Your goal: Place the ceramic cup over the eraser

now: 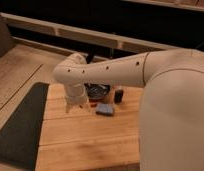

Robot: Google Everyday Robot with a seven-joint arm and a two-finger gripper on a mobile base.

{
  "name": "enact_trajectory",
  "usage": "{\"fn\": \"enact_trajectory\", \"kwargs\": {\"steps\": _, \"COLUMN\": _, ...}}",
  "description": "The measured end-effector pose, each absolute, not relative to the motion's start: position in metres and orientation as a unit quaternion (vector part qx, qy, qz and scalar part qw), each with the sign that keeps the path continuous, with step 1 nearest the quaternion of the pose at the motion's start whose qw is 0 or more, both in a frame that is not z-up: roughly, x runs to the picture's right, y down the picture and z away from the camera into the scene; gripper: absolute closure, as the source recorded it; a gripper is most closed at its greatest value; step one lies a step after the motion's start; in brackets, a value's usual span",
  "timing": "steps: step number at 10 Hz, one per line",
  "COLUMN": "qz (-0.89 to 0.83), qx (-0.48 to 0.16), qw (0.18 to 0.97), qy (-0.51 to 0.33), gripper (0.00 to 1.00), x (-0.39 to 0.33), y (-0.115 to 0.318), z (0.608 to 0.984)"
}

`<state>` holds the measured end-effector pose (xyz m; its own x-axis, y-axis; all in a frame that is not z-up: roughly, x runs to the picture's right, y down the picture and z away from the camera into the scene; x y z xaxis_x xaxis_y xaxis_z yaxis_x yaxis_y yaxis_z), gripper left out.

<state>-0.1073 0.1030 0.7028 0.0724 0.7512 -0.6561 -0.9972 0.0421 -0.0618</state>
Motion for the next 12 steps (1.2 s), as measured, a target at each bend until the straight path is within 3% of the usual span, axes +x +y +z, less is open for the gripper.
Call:
{"fn": "enact_trajectory", "kwargs": {"steps": 9, "qz": 0.64, "qx": -0.263, "qw": 0.684, "qy": 0.233, "gripper": 0.35, "x": -0.107, "y": 0.103, "z": 0.703}}
{"fn": "enact_trajectory", "kwargs": {"steps": 12, "qz": 0.65, "qx": -0.241, "qw": 0.693, "qy": 0.197, "gripper": 0.35, "x": -0.092, "y": 0.077, "z": 0.726}}
